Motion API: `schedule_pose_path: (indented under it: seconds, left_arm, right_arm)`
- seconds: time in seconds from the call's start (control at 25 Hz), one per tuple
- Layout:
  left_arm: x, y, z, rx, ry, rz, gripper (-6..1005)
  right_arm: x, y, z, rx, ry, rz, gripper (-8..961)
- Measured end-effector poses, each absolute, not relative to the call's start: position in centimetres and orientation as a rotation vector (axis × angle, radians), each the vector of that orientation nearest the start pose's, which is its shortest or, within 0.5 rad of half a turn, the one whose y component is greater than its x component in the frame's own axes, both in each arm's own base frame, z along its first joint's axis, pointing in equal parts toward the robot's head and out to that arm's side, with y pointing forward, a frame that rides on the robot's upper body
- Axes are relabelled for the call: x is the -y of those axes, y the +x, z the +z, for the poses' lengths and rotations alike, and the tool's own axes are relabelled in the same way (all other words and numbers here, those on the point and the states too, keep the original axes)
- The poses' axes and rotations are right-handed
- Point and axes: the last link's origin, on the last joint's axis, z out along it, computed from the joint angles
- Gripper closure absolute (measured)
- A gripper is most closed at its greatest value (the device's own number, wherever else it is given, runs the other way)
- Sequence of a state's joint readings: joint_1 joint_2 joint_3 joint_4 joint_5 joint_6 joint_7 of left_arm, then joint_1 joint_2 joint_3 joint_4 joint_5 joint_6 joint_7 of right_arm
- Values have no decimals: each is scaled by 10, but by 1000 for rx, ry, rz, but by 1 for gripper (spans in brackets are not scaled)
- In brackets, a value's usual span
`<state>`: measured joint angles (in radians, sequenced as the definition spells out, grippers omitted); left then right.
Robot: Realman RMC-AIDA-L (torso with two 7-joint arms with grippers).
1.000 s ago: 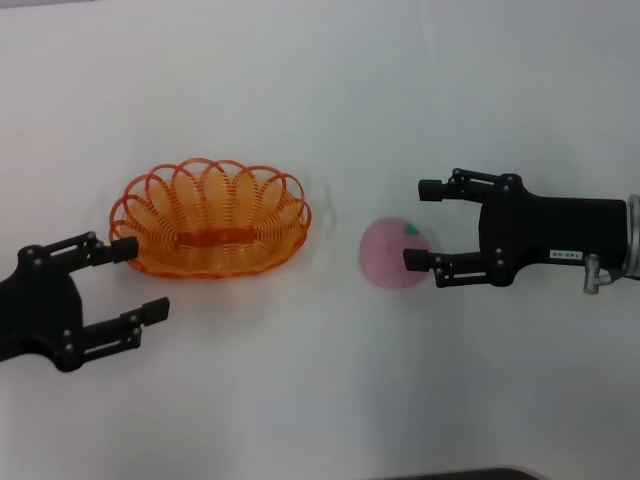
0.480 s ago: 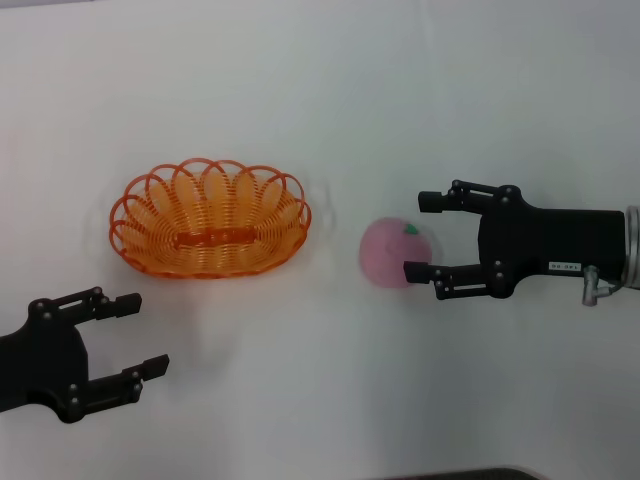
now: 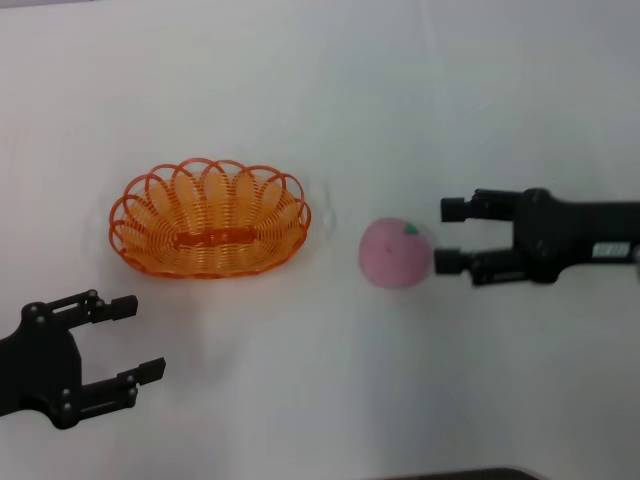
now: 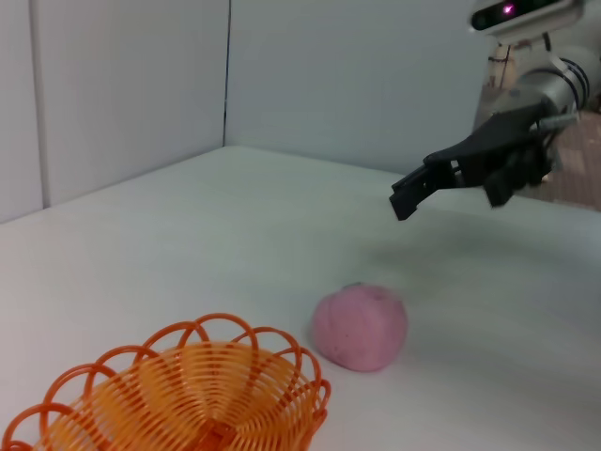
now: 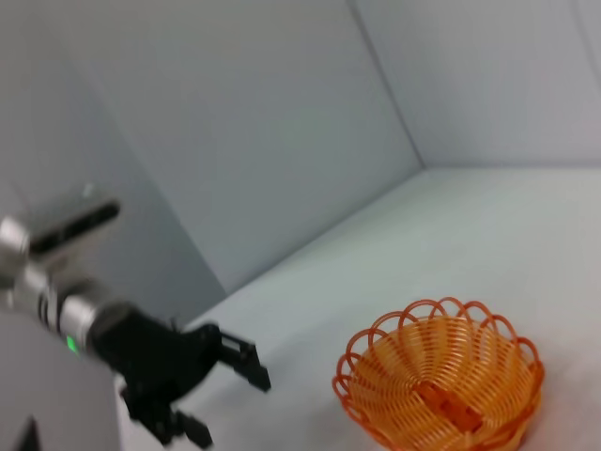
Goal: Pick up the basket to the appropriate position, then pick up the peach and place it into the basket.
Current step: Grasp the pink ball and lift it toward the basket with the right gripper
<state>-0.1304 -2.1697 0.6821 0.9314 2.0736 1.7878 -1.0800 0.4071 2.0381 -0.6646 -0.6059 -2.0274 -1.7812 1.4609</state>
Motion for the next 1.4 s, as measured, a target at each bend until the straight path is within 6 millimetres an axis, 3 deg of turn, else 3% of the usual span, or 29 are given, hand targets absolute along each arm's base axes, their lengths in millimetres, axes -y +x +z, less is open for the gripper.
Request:
schedule_pose_path:
  seconds: [0.16,0.44,0.8,1.4]
  left_arm:
    - [-203,-322,8,426,-2763,-590,281]
    - [-202,-321,9,426,-2763,-605,281]
    - [-201,-321,10,428,-2763,-614,282]
    - [-200,-321,10,435,-2761,-616,283]
  right_arm:
    - [-284,284,29,-1237,-2774,731,42]
    - [-309,263,41,-1506,-2737,454,42]
    - [-340,236,42,-1598,-2606,-87,71]
    - [-360,184,-1,-1414,-2571,-521,70]
